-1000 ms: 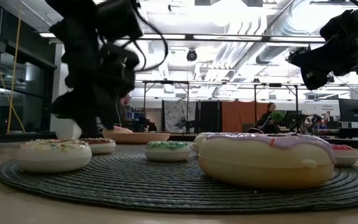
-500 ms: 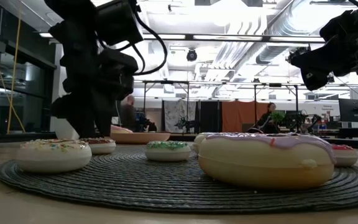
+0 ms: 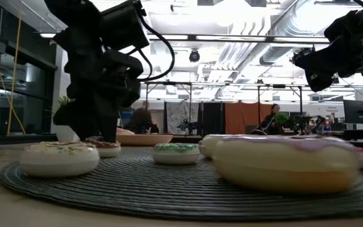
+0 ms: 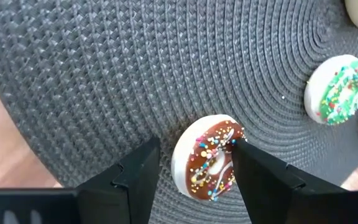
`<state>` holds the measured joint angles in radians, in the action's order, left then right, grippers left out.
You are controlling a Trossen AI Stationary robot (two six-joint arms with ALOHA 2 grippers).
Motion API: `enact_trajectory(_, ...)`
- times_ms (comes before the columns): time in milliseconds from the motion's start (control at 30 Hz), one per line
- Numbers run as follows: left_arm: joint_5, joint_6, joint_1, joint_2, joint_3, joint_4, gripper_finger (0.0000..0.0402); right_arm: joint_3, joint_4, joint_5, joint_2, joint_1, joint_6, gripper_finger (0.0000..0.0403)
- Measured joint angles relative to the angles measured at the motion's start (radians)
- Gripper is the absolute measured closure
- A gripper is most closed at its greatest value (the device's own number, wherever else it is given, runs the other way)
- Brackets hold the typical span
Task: Pick & Place donuts
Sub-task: Put the small brown donut on the gray plate
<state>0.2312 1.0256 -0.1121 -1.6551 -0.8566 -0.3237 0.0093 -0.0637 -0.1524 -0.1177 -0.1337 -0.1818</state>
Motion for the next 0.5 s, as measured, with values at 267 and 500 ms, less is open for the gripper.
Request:
enact_trajectory(267, 0.028, -0.001, 0.001, -0.006, 0.0, 0.018, 0.0206, 0.0, 0.0, 0.0, 0.0, 0.0, 0.0, 0.0397)
enact_trajectory(500, 0.051, -0.003, 0.001, -0.007, 0.0, 0.014, 0.0219, 0.0, 0.0, 0.0, 0.0, 0.0, 0.0, 0.0396)
